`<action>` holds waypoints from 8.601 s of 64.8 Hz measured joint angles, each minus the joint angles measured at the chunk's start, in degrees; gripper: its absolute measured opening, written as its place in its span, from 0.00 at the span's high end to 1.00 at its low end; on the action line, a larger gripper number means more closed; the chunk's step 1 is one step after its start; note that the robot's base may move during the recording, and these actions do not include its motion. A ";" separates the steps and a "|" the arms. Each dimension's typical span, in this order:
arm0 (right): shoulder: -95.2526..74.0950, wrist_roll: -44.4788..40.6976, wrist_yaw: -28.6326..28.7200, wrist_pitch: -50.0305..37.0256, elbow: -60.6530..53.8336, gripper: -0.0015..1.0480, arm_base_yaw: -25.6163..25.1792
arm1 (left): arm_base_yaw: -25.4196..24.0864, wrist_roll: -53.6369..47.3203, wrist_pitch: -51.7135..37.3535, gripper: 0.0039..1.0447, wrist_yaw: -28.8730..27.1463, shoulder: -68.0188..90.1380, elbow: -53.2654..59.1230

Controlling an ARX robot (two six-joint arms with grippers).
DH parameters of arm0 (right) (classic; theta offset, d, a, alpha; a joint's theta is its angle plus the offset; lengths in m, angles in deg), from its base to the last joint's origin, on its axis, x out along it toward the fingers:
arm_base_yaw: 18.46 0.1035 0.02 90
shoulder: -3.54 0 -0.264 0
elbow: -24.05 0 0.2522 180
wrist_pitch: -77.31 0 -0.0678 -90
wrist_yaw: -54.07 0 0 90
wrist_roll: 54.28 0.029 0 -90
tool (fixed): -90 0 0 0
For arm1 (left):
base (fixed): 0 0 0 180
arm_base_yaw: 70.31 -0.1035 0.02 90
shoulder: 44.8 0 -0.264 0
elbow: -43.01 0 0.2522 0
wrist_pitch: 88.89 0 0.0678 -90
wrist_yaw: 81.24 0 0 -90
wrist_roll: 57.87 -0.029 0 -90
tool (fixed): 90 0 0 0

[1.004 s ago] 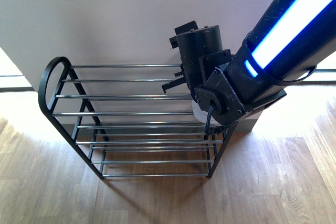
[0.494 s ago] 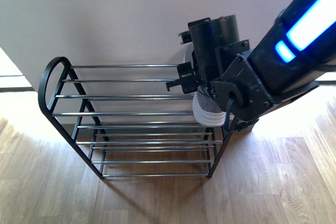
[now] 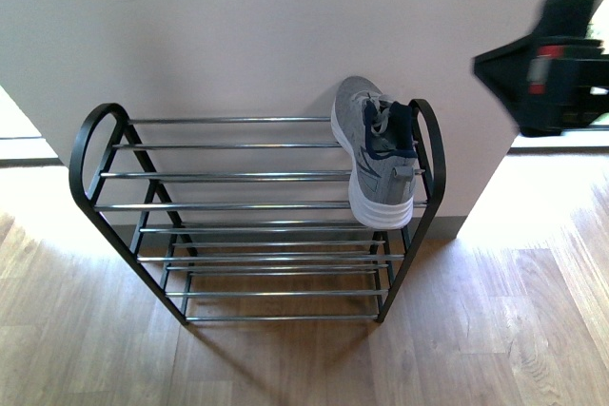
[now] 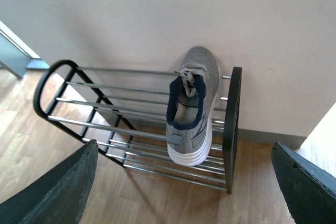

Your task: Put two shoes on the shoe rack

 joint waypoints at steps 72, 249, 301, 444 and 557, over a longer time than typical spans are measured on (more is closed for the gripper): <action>33.99 -8.46 -14.56 -6.71 -20.52 0.98 -9.27 | 4.31 36.26 0.72 0.98 20.06 39.04 -21.18; 68.22 -8.46 -14.56 26.80 -20.52 0.98 -9.27 | -13.07 -8.44 -30.23 0.99 27.50 -15.76 18.71; 68.22 -8.46 -14.56 26.82 -20.52 0.98 -9.27 | -20.70 -8.70 -16.17 0.99 34.93 -37.00 24.70; 68.26 -8.48 -14.53 26.88 -20.52 0.09 -9.27 | -20.76 -8.85 3.26 0.09 34.93 -55.45 24.68; 68.30 -8.50 -14.47 26.91 -20.52 0.09 -9.27 | -20.76 -8.85 3.26 0.09 34.80 -55.45 24.68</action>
